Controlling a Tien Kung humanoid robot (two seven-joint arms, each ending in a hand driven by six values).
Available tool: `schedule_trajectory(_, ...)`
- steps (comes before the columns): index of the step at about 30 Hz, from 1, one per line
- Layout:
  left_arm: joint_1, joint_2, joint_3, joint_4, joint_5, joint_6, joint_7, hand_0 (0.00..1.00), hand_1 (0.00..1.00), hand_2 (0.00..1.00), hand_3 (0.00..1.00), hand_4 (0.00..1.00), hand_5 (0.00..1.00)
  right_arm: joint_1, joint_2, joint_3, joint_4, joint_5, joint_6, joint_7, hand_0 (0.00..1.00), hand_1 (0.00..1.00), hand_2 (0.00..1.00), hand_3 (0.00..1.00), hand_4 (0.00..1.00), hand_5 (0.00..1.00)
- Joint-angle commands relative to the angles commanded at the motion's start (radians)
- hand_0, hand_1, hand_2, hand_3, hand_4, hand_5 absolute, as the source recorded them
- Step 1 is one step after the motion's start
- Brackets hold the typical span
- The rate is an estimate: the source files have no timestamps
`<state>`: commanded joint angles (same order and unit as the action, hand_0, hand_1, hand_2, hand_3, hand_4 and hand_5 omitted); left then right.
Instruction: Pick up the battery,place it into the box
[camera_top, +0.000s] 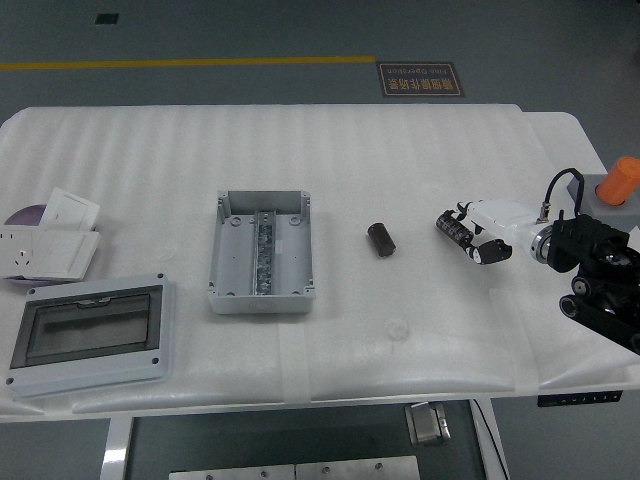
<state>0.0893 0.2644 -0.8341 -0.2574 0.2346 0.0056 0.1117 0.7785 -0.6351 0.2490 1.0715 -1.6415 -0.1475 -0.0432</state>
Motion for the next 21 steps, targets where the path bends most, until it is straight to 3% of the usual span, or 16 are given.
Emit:
schedule_trajectory(11,0.0,0.0,0.003,0.0,-0.005,0.002,0.0,0.632,0.666,0.624,0.631,0.693,0.301,0.002,-0.005,0.0,0.011,0.015,0.013,-0.003,0.454,0.58,0.737,0.722,0.235,0.034)
schedule_trajectory(17,0.004,-0.002,0.001,0.001,-0.009,0.002,0.0,0.631,0.666,0.625,0.631,0.693,0.301,0.0,-0.028,0.006,0.07,0.003,0.055,-0.015,0.457,0.58,0.741,0.724,0.254,0.037)
schedule_trajectory(18,0.005,-0.002,0.0,0.001,-0.01,0.002,0.0,0.631,0.666,0.621,0.631,0.693,0.301,0.0,-0.031,0.006,0.079,-0.001,0.062,-0.019,0.477,0.58,0.82,0.891,0.593,0.159)
schedule_trajectory(21,0.006,-0.002,-0.002,0.001,-0.011,0.002,0.0,0.631,0.666,0.621,0.631,0.693,0.301,0.0,-0.042,0.006,0.116,-0.019,0.093,-0.04,0.477,0.58,0.82,0.891,0.593,0.159)
